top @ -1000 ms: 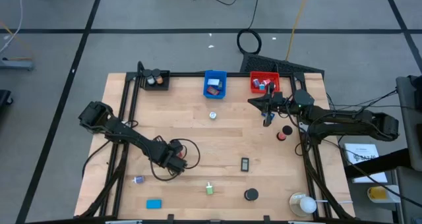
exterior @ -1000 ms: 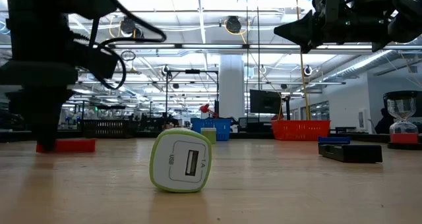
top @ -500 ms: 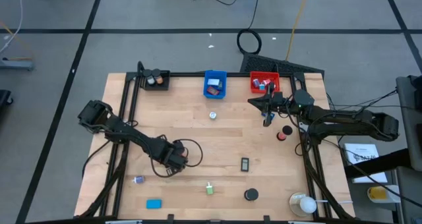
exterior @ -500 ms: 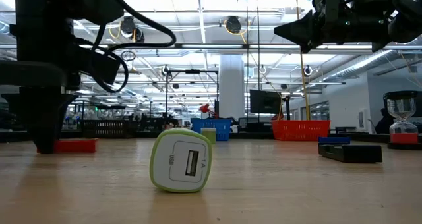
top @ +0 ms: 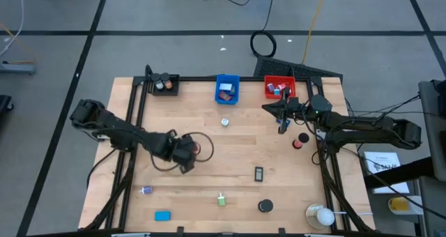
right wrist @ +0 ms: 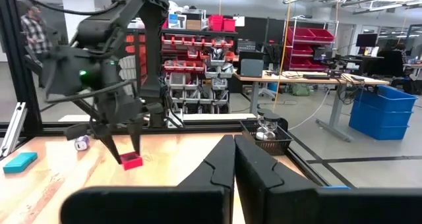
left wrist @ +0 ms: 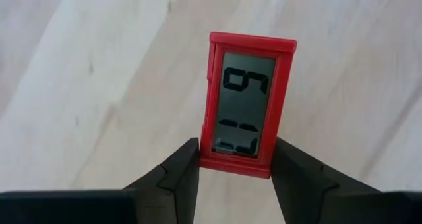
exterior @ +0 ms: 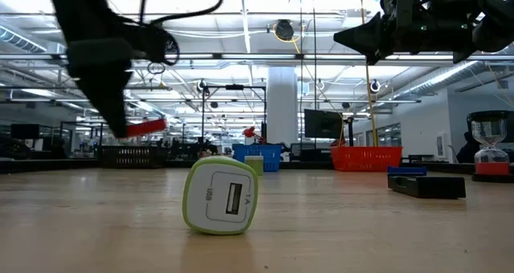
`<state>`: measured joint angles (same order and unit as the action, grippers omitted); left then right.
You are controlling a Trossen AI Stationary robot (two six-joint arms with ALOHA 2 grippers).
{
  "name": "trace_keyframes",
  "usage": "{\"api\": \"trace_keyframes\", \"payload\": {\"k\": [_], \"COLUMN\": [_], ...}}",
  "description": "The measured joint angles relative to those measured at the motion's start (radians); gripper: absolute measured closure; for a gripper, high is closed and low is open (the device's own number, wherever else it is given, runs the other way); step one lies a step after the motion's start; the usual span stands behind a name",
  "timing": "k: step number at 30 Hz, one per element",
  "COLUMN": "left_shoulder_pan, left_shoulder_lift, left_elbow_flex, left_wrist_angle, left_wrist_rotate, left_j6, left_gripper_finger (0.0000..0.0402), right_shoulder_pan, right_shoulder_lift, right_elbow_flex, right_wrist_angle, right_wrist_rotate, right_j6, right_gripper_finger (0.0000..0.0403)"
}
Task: Pick & Place Office items
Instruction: Put the red digital clock into the blue basket
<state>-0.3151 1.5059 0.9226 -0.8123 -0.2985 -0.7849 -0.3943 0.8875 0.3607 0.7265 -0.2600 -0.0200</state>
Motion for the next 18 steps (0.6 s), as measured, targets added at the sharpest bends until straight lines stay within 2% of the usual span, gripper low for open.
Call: {"api": "trace_keyframes", "payload": {"k": [9,18], "left_shoulder_pan": [0.211,0.313], "left_shoulder_lift": [0.054,0.168], "left_elbow_flex": [0.001,0.001], "left_wrist_angle": [0.221,0.282], "left_wrist_rotate": [-0.016,0.091], "left_j6": [0.309,0.400], "left_gripper_finger": [0.0237,0.0235], "right_shoulder_pan": [0.000,0.000], "right_shoulder_lift": [0.000,0.000], "right_elbow_flex": [0.000,0.000], "right_wrist_angle": [-0.002,-0.005], "right_wrist_rotate": [0.000,-0.001], "right_j6": [0.000,0.000], "right_gripper_finger": [0.0403,0.0403]}}
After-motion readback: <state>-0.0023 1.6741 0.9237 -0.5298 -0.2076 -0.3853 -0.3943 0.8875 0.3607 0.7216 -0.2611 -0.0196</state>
